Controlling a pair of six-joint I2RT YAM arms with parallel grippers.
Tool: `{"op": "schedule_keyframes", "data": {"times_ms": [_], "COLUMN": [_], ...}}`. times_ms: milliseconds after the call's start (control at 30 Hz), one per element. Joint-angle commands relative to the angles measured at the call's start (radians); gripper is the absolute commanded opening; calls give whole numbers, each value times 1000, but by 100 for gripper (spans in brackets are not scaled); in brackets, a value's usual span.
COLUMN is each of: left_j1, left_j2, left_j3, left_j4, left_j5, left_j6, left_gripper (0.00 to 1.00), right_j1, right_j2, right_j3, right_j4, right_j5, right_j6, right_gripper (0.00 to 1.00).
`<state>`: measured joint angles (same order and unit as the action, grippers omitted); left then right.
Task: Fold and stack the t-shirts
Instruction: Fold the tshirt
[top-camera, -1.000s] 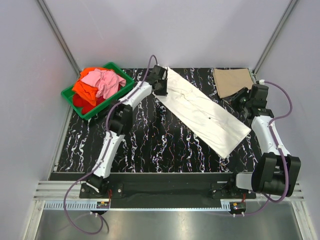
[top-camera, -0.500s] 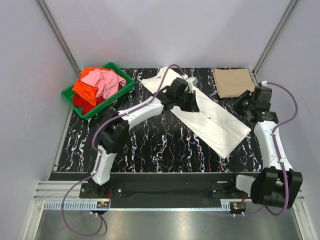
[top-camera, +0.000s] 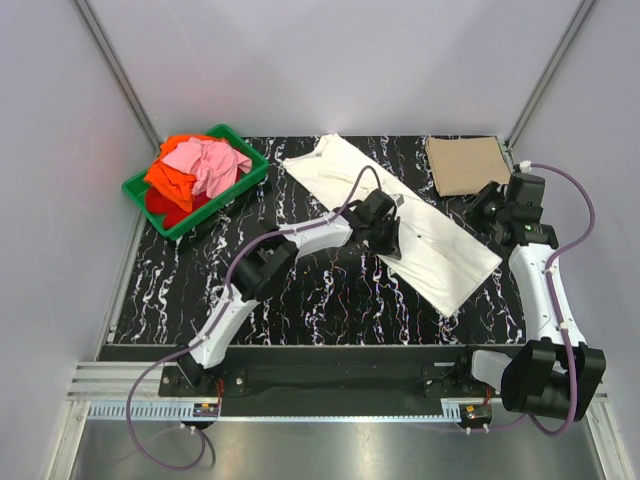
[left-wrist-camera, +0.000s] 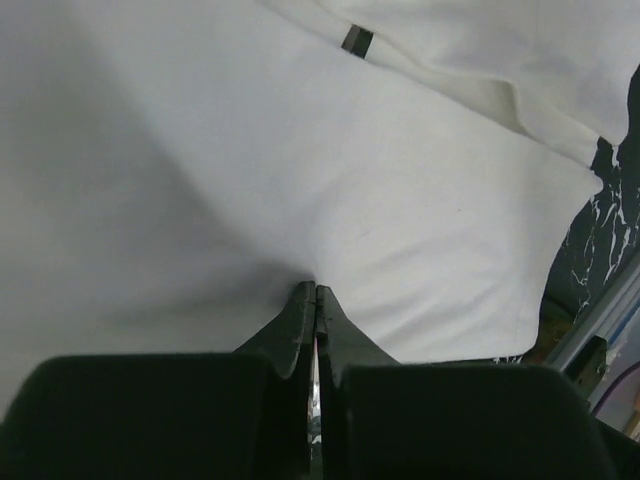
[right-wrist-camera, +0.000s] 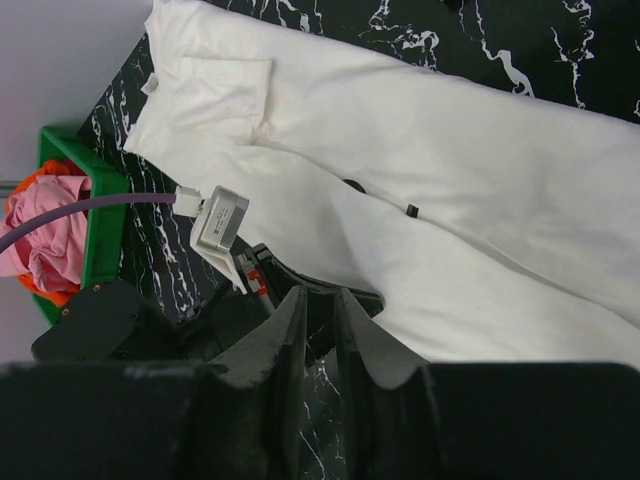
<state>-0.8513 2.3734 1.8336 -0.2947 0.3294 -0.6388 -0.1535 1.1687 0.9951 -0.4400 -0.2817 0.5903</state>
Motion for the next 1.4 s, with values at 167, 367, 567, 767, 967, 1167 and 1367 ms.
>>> {"op": "schedule_keyframes", "data": {"times_ms": [167, 367, 567, 767, 967, 1167, 1367], "left_j1": [-3, -2, 18, 103, 244, 322, 347], "left_j2": [-209, -394, -575, -771, -709, -470, -209], "left_j3": [-298, -520, -707, -809, -570, -271, -26], "left_j4": [-53, -98, -184, -219, -219, -216, -236], "left_j5": [-173, -271, -431, -429, -354, -334, -294], "left_j6": [2, 36, 71, 64, 139, 149, 125], "left_gripper": [2, 4, 6, 9, 13, 10, 9], "right_j1": [-1, -1, 3, 49, 126, 140, 140], "right_j2": [9, 39, 63, 155, 255, 249, 250], "right_j3": [68, 88, 65, 34, 40, 20, 20], "right_j4": [-26, -74, -75, -75, -55, -32, 6], "right_j5": [-66, -120, -113, -96, -68, -60, -77], "right_j6": [-78, -67, -66, -64, -66, -67, -43], "right_gripper": [25, 25, 25, 25, 25, 25, 25]}}
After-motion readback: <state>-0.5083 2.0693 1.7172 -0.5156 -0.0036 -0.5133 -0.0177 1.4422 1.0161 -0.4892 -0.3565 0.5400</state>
